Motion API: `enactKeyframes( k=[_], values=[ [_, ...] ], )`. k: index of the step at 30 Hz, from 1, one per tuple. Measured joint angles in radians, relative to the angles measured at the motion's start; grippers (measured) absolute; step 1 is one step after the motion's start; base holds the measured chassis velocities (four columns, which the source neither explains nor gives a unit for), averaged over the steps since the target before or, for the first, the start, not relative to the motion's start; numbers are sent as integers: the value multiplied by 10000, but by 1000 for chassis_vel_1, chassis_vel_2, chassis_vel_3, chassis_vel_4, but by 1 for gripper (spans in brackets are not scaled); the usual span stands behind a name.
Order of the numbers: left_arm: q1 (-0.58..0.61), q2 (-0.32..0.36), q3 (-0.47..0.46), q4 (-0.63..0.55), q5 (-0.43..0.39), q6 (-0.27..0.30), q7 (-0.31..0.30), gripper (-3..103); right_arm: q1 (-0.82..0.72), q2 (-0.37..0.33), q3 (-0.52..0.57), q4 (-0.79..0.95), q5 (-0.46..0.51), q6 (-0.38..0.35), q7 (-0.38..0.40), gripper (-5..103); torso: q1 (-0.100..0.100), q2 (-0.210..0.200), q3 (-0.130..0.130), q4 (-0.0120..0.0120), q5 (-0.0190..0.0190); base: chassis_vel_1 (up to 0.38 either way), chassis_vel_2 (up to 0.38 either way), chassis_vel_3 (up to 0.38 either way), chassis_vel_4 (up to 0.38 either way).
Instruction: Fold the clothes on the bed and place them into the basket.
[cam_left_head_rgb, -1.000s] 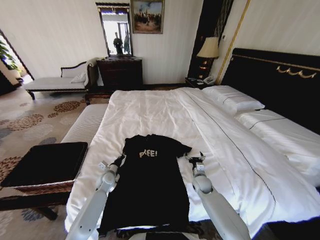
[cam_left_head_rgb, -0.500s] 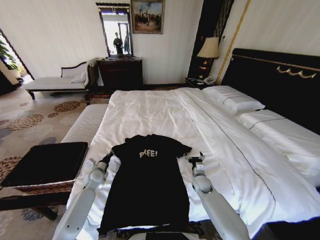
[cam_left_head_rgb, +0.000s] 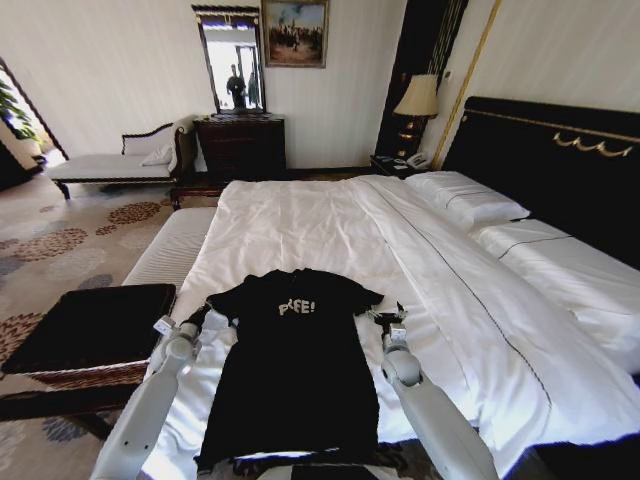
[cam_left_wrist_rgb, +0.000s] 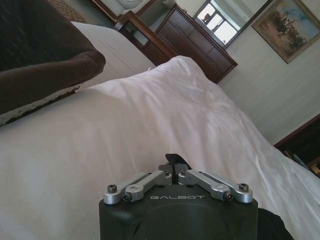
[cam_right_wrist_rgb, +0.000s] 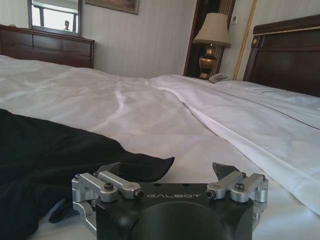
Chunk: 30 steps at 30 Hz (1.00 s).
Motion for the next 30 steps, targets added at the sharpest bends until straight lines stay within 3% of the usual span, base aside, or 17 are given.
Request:
enactKeyframes(
  k=[28,30],
  values=[
    [508,-294,-488,-99,25,-65,-89,-2,185,89,-26,-72,672,-148,167,100,0,0,0,0,1,0,0,0,0],
    [510,-302,-478,-165,49,-41,-146,2,233,93,-18,-97,854,-163,202,100,0,0,0,0,1,0,0,0,0]
  ],
)
